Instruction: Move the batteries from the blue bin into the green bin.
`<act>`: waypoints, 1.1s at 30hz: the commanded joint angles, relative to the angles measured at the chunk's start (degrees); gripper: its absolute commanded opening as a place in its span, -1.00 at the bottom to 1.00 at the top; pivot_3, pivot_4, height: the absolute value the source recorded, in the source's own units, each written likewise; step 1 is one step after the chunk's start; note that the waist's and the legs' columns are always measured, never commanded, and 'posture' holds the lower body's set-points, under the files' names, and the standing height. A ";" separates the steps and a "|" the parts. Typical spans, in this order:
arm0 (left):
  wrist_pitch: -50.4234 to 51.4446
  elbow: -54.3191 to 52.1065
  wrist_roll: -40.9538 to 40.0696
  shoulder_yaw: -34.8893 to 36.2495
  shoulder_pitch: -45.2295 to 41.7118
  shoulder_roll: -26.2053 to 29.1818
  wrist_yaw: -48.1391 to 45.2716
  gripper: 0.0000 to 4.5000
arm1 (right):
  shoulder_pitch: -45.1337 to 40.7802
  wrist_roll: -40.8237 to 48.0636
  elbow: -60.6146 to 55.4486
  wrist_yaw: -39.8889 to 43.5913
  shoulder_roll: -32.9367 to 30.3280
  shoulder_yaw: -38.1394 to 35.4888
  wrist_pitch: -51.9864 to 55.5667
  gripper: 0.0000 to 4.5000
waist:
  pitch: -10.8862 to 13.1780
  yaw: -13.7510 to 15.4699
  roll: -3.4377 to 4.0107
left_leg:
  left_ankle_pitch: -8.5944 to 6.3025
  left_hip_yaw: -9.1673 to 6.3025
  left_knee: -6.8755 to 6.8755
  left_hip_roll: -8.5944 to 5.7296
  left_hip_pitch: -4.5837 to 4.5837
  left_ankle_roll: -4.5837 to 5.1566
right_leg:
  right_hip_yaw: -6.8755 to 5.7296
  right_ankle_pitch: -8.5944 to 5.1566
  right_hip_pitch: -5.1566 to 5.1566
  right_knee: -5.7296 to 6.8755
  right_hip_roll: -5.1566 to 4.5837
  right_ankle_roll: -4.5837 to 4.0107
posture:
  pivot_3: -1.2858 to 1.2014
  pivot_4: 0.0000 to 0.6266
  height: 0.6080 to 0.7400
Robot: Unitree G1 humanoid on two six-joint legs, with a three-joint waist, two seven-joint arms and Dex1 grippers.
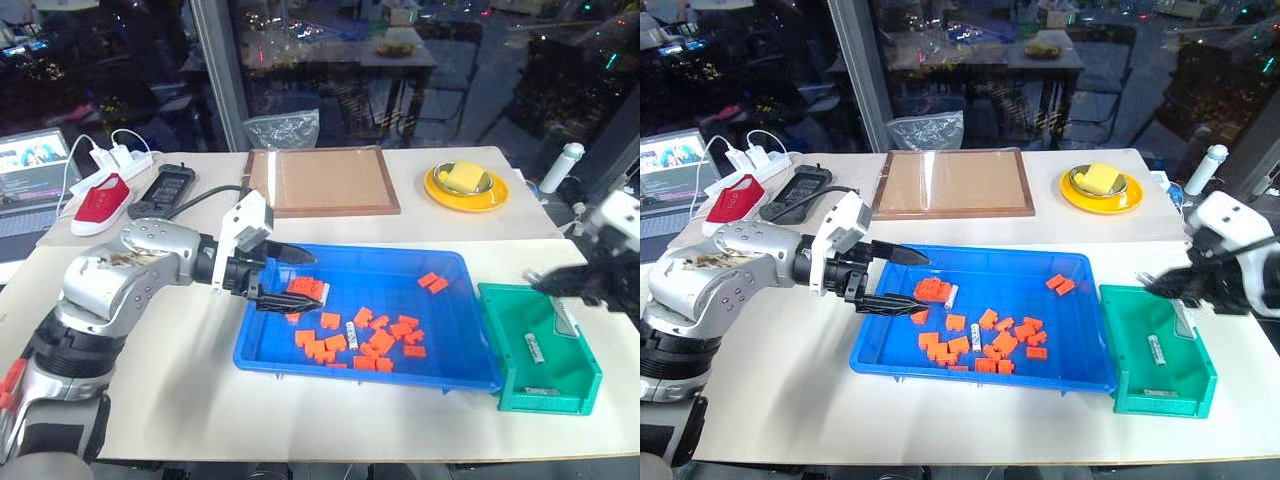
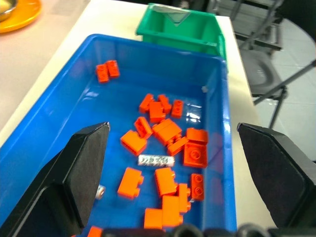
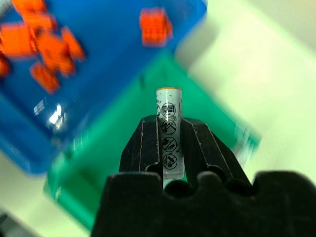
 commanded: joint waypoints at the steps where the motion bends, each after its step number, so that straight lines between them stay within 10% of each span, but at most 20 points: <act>1: -2.17 1.02 1.29 -0.17 -1.71 -0.18 -1.69 1.00 | 2.70 0.09 -3.47 -2.86 1.71 -2.73 0.17 -0.88 | 0.00 -0.08 0.01 | 0.00 0.02 0.03 0.00 0.00 0.00 | 0.02 0.00 0.00 0.00 0.00 0.00 | 0.03 -0.52 1.00; 8: -2.36 1.04 2.16 -0.09 -1.56 -0.15 -2.43 1.00 | 4.94 -0.71 -2.00 -9.13 5.45 4.34 -1.67 -0.88 | 0.01 0.31 -0.01 | -0.01 0.01 0.07 -0.01 -0.06 0.01 | 0.02 0.00 0.04 -0.06 -0.01 0.00 | 0.03 -0.52 1.00; 20: 0.18 -1.86 1.08 2.88 0.85 2.44 -1.54 1.00 | -9.21 2.69 -2.01 -6.64 -0.78 7.93 -5.93 0.98 | 0.01 0.01 0.02 | -0.01 0.01 0.04 0.01 -0.03 0.02 | 0.01 -0.01 0.03 -0.06 -0.01 0.01 | 0.03 -0.52 1.00; 33: 1.43 -5.17 0.20 7.05 6.30 9.64 -1.62 1.00 | -39.27 -1.49 -5.06 -9.53 23.15 44.88 -10.02 0.98 | 0.05 -0.96 -0.06 | -0.01 -0.03 -0.03 0.10 -0.03 0.02 | -0.01 -0.03 -0.08 -0.01 0.06 0.05 | 0.03 -0.52 1.00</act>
